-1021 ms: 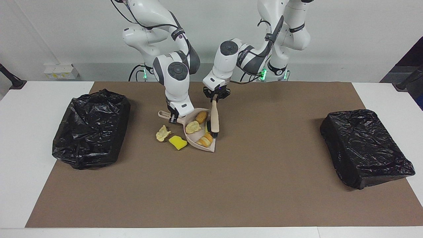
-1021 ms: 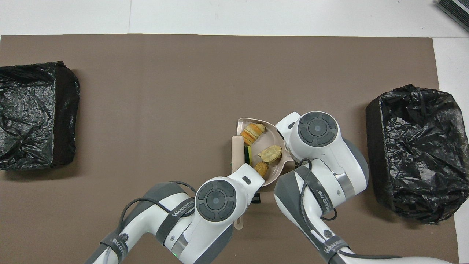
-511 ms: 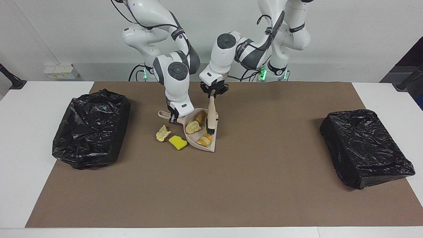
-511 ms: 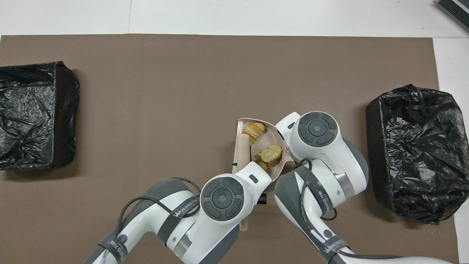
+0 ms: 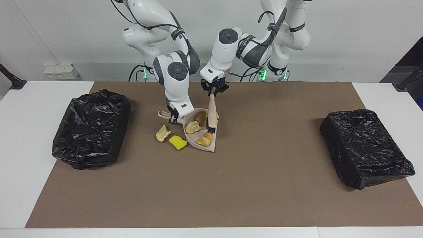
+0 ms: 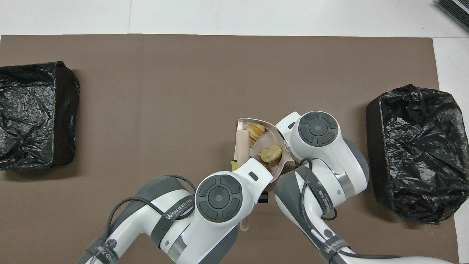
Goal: Sweep and dump trash in bin
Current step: 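Brush the last pieces into the dustpan with the left gripper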
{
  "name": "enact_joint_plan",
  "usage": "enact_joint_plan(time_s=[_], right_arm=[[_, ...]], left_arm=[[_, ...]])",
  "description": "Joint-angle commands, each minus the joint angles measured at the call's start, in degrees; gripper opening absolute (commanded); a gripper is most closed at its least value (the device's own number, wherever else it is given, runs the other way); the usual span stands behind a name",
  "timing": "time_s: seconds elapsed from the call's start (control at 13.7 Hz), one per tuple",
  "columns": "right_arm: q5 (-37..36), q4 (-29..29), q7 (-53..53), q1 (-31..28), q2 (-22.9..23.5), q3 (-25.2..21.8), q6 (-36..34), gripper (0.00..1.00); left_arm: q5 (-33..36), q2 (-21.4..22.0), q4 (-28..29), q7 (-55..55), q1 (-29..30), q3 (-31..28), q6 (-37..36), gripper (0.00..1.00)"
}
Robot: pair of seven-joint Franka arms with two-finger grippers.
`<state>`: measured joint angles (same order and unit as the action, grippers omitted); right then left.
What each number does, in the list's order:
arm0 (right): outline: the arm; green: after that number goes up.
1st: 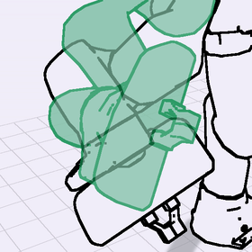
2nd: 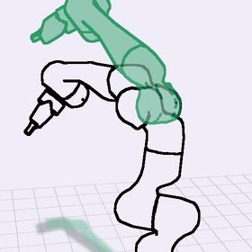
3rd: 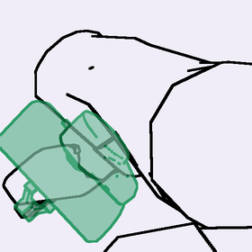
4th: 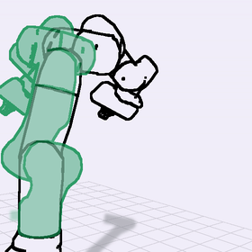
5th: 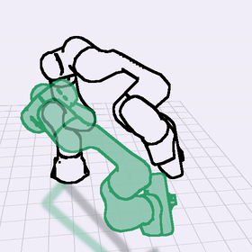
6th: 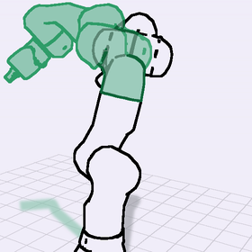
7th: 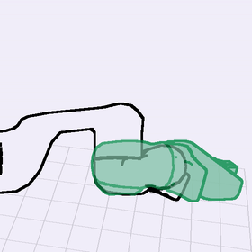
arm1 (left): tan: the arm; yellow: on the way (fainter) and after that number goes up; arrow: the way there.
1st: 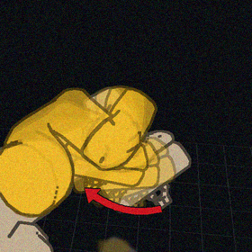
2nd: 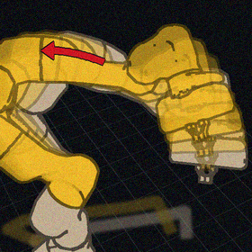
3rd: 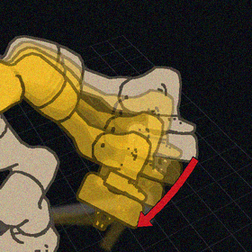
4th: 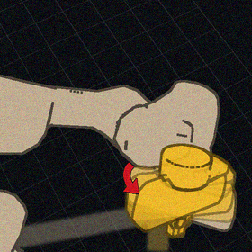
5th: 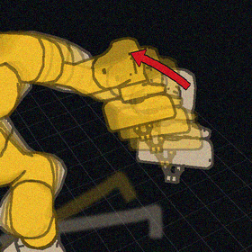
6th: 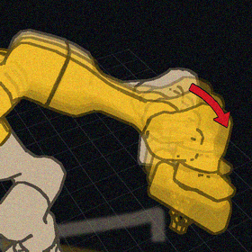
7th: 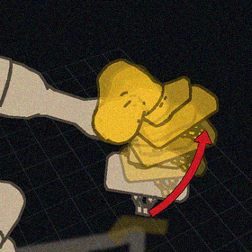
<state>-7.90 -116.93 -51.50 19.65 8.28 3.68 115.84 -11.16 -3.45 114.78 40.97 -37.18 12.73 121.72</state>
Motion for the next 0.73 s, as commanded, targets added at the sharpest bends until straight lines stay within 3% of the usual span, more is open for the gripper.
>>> enact_joint_plan(time_s=[0.0,0.44,0.66], right_arm=[[0.8,0.4,-1.1,-1.3,0.4,0.4,0.4,0.0],[1.0,0.5,-2.9,-2.9,0.5,0.4,0.4,0.0],[4.0,0.5,-5.3,-4.8,0.5,0.4,0.7,0.0]], left_arm=[[-0.5,1.1,-1.0,5.0,-0.7,0.5,-0.5,0.0],[0.1,1.4,-4.2,9.8,1.0,0.7,-5.9,0.0],[2.1,2.3,-4.2,9.2,5.6,0.8,-11.3,0.0]])
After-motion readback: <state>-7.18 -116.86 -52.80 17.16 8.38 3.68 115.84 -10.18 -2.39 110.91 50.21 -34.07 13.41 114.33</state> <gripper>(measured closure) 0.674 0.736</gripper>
